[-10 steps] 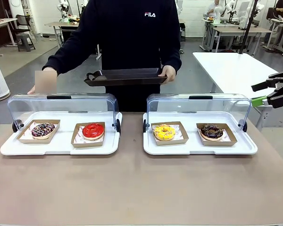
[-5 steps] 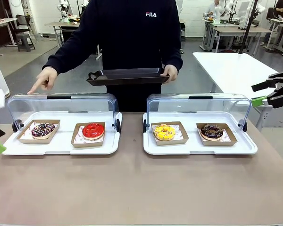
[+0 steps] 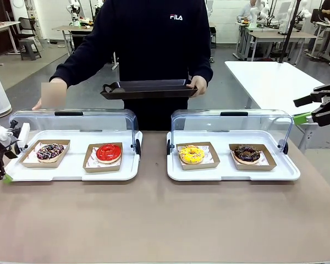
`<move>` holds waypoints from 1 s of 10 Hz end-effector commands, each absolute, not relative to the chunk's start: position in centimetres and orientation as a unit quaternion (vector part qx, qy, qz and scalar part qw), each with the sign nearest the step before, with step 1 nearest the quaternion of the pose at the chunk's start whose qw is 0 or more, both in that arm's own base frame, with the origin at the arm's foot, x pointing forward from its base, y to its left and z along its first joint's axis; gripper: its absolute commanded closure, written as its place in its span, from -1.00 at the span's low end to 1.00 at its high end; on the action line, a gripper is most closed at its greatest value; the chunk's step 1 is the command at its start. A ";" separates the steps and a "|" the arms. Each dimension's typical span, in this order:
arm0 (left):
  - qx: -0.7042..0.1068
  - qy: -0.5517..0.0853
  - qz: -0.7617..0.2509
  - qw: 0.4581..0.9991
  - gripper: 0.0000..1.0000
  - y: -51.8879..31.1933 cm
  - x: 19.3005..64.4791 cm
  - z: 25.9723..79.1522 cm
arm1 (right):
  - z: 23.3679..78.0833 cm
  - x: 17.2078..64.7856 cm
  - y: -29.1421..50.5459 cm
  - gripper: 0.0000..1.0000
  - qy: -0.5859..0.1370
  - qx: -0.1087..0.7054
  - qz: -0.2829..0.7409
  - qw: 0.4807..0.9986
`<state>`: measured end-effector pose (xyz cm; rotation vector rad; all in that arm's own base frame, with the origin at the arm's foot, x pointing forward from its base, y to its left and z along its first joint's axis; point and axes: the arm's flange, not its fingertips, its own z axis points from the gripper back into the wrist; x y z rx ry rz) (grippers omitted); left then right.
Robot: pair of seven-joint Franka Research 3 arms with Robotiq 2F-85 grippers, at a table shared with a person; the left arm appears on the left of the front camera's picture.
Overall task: Provide the desired donut to the person.
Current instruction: Pick up and lift the Paper togo box containing the Donut pointed at by the person.
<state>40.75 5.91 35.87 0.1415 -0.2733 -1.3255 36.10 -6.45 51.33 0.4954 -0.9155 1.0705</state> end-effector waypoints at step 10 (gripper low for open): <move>0.063 -0.108 -0.624 0.772 -1.00 6.5 47.4 33.6 | 51.2 36.5 -6.4 -1.00 -0.427 0.232 0.488 0.725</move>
